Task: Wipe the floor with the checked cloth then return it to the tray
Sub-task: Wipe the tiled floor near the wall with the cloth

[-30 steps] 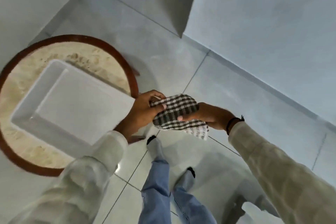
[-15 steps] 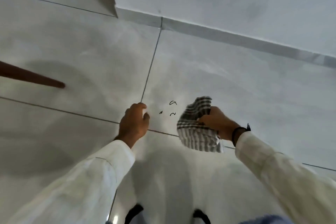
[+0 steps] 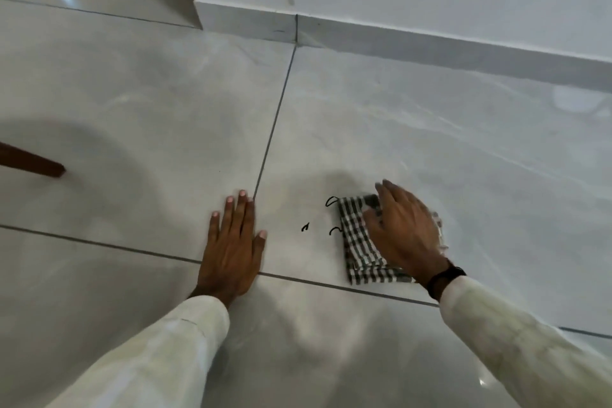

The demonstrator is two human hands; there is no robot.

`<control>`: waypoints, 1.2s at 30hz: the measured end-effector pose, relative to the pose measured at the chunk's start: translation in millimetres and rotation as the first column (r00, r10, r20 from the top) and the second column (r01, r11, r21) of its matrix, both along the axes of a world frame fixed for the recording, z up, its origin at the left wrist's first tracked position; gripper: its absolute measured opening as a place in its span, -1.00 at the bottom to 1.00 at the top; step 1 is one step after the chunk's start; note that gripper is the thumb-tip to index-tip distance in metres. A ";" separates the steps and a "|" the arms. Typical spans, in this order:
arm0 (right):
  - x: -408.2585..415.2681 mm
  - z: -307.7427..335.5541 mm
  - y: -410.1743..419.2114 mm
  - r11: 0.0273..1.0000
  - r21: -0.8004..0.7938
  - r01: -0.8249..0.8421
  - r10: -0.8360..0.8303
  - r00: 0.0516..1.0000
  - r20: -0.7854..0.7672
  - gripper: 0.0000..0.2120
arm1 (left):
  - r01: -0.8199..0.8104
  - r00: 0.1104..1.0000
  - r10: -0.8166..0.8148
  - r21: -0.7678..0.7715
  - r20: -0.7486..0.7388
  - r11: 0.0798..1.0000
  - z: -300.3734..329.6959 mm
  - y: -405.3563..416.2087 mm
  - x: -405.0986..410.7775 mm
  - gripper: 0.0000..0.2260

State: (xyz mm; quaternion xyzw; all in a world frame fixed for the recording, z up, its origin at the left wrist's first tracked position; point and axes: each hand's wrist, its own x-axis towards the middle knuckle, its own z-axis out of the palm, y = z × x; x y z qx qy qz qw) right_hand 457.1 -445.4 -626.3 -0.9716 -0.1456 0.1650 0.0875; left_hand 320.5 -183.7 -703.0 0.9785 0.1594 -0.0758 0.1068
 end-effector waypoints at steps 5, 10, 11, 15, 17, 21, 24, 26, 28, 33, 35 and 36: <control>-42.8 -52.7 8.7 0.988 -0.055 -0.147 0.144 0.988 -0.050 -0.36 | 0.008 0.998 -0.009 0.029 0.054 1.000 -11.8 3.2 -1.8 -0.38; -34.8 -71.0 -22.4 0.964 -0.039 -0.263 0.266 0.953 0.145 -0.38 | 0.011 0.997 -0.015 0.053 0.077 0.999 -13.9 2.3 -2.1 -0.38; -23.6 -72.6 -16.1 0.975 -0.046 -0.218 0.223 0.963 0.153 -0.38 | 0.004 0.997 -0.008 0.054 0.078 0.999 -14.1 2.2 -1.8 -0.38; -18.8 -71.4 42.0 0.996 -0.028 -0.088 0.092 0.981 0.169 -0.38 | -0.007 0.997 0.003 0.049 0.081 0.999 -13.6 0.7 -0.7 -0.37; -36.6 -74.3 37.5 0.948 -0.042 -0.315 0.317 0.933 0.170 -0.39 | -0.003 0.996 -0.001 0.053 0.087 0.999 -12.6 0.9 -1.1 -0.37; -24.5 -70.1 -21.7 0.815 -0.094 -0.572 0.579 0.810 0.095 -0.40 | 0.000 0.995 -0.005 0.052 0.096 0.999 -13.4 1.2 -1.0 -0.38; 10.3 -68.8 5.5 0.935 -0.099 -0.340 0.351 0.927 0.134 -0.39 | 0.001 0.995 -0.007 0.061 0.101 0.998 -13.4 1.7 -0.6 -0.39; 12.7 -67.4 53.1 0.985 -0.050 -0.162 0.168 0.975 0.147 -0.38 | 0.005 0.996 -0.011 0.066 0.090 0.998 -13.0 1.8 -0.2 -0.39; -6.9 -69.0 82.1 0.979 -0.024 -0.201 0.203 0.968 0.147 -0.37 | 0.009 0.996 -0.015 0.071 0.087 0.997 -11.6 1.4 0.0 -0.38; -43.7 -70.7 17.7 0.776 -0.024 -0.630 0.628 0.769 0.121 -0.40 | 0.010 0.996 -0.016 0.058 0.090 0.998 -9.9 2.4 -0.2 -0.39; -18.6 -68.8 6.4 0.830 -0.057 -0.555 0.558 0.819 0.133 -0.40 | 0.006 0.995 -0.011 0.052 0.095 0.999 -10.5 2.2 0.1 -0.39; -6.9 -69.2 14.1 0.883 -0.069 -0.464 0.469 0.871 0.149 -0.40 | 0.006 0.995 -0.011 0.051 0.097 0.999 -11.1 1.9 -0.6 -0.39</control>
